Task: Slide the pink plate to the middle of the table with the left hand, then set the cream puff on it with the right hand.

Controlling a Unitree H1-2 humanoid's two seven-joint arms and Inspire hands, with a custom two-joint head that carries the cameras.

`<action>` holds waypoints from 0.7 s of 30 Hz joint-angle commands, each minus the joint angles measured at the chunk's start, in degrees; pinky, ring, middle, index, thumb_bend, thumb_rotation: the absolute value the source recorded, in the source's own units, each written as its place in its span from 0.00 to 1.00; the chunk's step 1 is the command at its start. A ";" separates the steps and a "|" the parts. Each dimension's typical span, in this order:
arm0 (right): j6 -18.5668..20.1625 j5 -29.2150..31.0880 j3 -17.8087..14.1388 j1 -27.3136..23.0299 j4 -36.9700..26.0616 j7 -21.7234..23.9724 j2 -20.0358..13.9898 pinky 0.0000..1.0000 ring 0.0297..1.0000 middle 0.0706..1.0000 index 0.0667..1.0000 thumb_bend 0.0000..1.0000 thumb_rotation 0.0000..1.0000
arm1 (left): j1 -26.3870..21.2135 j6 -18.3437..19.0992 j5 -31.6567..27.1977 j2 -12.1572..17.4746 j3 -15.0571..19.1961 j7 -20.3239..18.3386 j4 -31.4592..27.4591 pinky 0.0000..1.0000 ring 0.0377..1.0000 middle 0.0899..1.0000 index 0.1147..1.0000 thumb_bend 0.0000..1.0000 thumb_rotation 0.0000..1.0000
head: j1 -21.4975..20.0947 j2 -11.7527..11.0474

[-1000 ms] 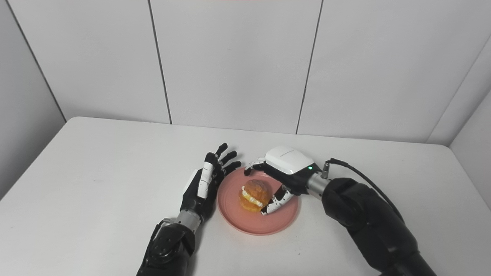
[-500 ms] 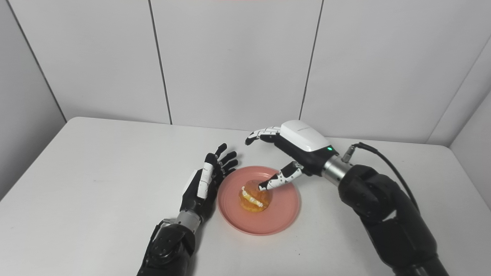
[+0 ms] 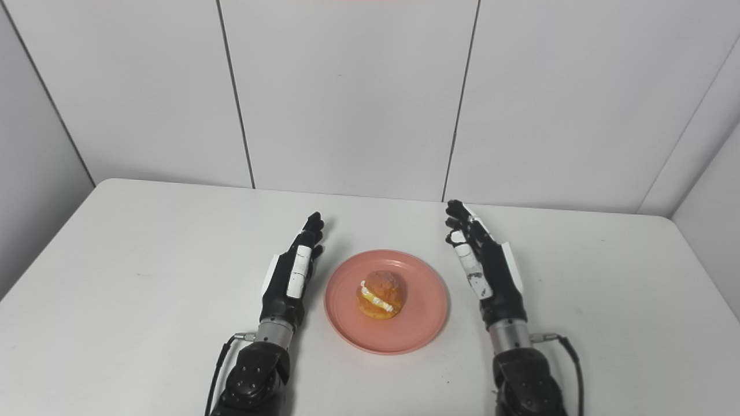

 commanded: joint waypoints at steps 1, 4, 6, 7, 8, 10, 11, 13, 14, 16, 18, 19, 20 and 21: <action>-2.21 1.32 -1.35 -1.39 0.24 -3.24 0.64 0.90 0.92 0.93 0.93 0.88 1.00 | 0.17 -3.82 2.76 0.54 -0.40 2.20 0.58 0.99 1.00 1.00 0.93 0.83 0.99 | -0.56 0.20; -3.35 3.20 -2.91 -0.60 2.54 -6.50 3.15 0.96 0.95 0.97 0.97 0.86 1.00 | 0.61 -2.72 3.84 1.07 -0.64 2.79 -0.21 1.00 1.00 1.00 0.94 0.83 1.00 | -1.72 0.39; -3.67 3.93 -3.49 -0.40 3.37 -7.86 4.14 0.98 0.96 0.97 0.97 0.83 1.00 | 0.85 -1.78 4.03 1.47 -0.77 2.46 -0.83 1.00 1.00 1.00 0.95 0.84 1.00 | -2.33 0.44; -4.18 4.39 -3.68 -0.32 4.07 -8.28 4.54 0.98 0.96 0.97 0.98 0.82 1.00 | 0.94 -1.00 4.04 1.68 -0.85 2.18 -1.22 1.00 1.00 1.00 0.95 0.84 1.00 | -2.68 0.45; -4.60 4.70 -3.75 -0.27 4.58 -8.55 4.75 0.98 0.96 0.98 0.98 0.82 1.00 | 0.99 -0.45 4.03 1.82 -0.92 2.01 -1.48 1.00 1.00 1.00 0.96 0.84 1.00 | -2.68 0.45; -5.02 4.74 -3.49 -0.22 5.61 -9.29 5.00 0.98 0.96 0.98 0.98 0.82 1.00 | 1.13 0.71 3.78 2.17 -1.06 1.62 -2.24 1.00 1.00 1.00 0.97 0.82 1.00 | -3.17 0.50; -5.23 4.27 -3.22 -0.25 6.23 -9.74 5.00 0.98 0.96 0.98 0.98 0.82 1.00 | 1.16 1.10 3.71 2.39 -1.13 1.49 -2.48 1.00 1.00 1.00 0.97 0.82 1.00 | -3.60 0.61; -5.62 3.31 -2.67 -0.26 7.15 -10.50 4.88 0.97 0.96 0.97 0.98 0.83 1.00 | 1.16 1.69 3.52 2.71 -1.22 1.39 -2.76 1.00 1.00 1.00 0.97 0.82 1.00 | -3.87 0.64; -5.76 2.85 -2.38 -0.27 7.51 -10.87 4.83 0.97 0.96 0.97 0.98 0.82 1.00 | 1.14 1.93 3.36 2.87 -1.22 1.34 -2.86 1.00 1.00 1.00 0.97 0.84 1.00 | -4.15 0.66; -5.89 1.94 -1.83 -0.24 8.00 -11.76 4.75 0.98 0.96 0.97 0.97 0.82 1.00 | 1.13 2.60 2.71 3.00 -1.06 1.17 -3.11 1.00 1.00 1.00 0.98 0.86 1.00 | -4.42 0.71; -6.58 1.56 -1.36 -0.22 8.67 -12.16 4.56 0.99 0.97 0.97 0.97 0.83 1.00 | 1.21 3.23 2.11 2.94 -0.82 1.11 -3.39 1.00 1.00 1.00 0.98 0.87 1.00 | -4.62 0.75; -6.91 1.38 -1.11 -0.14 8.95 -12.25 4.44 1.00 0.97 0.97 0.96 0.82 1.00 | 1.30 3.65 1.83 2.84 -0.72 1.17 -3.70 1.00 1.00 1.00 0.98 0.87 1.00 | -4.58 0.81; -7.22 1.08 -0.83 -0.05 9.18 -12.35 4.28 1.00 0.98 0.97 0.95 0.82 1.00 | 1.36 3.85 1.80 2.76 -0.69 1.33 -3.88 1.00 1.00 1.00 0.98 0.87 1.00 | -4.58 0.81; -7.40 0.73 -0.53 0.05 9.26 -12.43 4.08 1.00 0.98 0.97 0.95 0.82 1.00 | 1.40 4.05 1.72 2.68 -0.68 1.47 -4.06 1.00 1.00 1.00 0.98 0.87 1.00 | -4.42 0.88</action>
